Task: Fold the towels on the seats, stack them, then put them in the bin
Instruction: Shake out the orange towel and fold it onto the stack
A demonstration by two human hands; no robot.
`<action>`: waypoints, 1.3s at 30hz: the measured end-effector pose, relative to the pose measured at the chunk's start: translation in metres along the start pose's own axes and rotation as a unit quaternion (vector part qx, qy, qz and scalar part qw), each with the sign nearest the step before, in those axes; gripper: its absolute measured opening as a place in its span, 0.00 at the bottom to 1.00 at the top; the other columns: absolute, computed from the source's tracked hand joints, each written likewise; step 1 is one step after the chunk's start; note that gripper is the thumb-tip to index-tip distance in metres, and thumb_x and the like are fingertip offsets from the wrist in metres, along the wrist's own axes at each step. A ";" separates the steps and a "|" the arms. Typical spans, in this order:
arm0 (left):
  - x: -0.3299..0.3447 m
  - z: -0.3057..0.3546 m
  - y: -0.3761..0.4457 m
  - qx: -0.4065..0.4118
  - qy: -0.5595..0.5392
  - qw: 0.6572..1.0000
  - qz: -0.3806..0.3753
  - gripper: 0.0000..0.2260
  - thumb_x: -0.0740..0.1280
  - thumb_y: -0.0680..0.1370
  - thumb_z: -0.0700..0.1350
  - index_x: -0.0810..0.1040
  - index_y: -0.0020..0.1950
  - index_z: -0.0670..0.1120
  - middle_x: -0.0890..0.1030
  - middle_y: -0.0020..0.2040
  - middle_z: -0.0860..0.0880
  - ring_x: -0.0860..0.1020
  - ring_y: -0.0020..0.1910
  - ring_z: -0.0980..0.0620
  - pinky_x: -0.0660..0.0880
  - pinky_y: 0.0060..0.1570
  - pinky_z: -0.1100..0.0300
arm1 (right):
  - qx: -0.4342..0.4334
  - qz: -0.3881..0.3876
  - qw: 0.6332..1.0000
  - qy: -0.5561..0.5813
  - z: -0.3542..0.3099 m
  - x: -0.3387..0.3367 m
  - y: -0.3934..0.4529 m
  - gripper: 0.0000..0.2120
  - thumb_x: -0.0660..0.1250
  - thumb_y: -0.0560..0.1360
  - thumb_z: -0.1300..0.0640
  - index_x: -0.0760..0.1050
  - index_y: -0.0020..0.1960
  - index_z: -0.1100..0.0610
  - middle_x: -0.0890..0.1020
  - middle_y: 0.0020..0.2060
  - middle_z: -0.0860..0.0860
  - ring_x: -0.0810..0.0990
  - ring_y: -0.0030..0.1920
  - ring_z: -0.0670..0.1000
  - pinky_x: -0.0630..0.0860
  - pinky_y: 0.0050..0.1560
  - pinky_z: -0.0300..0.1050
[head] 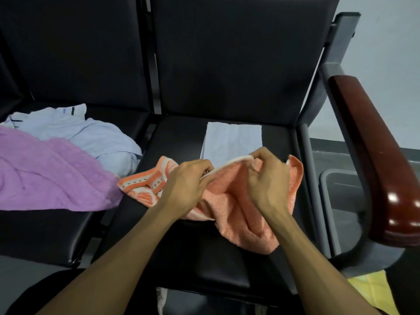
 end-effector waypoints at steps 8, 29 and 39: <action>0.004 0.007 -0.003 0.014 0.010 1.000 -0.016 0.06 0.67 0.80 0.50 0.75 0.46 0.52 0.77 0.39 0.57 0.75 0.39 0.53 0.74 0.42 0.50 | -0.102 -0.175 0.979 -0.037 -0.022 0.047 -0.015 0.06 0.66 0.79 0.46 0.77 0.48 0.48 0.82 0.32 0.45 0.80 0.35 0.45 0.77 0.37 0.48; 0.017 0.003 -0.003 -0.046 -0.008 0.997 -0.058 0.05 0.60 0.84 0.42 0.69 0.48 0.48 0.72 0.38 0.52 0.73 0.40 0.49 0.73 0.34 0.49 | -0.131 -0.081 0.988 -0.022 -0.030 0.023 -0.010 0.05 0.62 0.82 0.53 0.71 0.48 0.52 0.79 0.30 0.47 0.77 0.31 0.50 0.75 0.34 0.52; -0.020 0.023 0.000 0.023 0.109 0.991 0.070 0.05 0.67 0.77 0.38 0.77 0.45 0.48 0.78 0.35 0.54 0.75 0.36 0.51 0.69 0.44 0.53 | -0.117 -0.199 0.973 -0.026 -0.027 0.054 -0.024 0.19 0.64 0.79 0.40 0.68 0.67 0.43 0.78 0.29 0.48 0.77 0.31 0.48 0.76 0.36 0.50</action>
Point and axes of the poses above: each hand's wrist, its own y-axis towards the middle knuckle, its own x-axis out of the palm, z = x × y, the point moved 10 cm from there along y, towards the middle knuckle
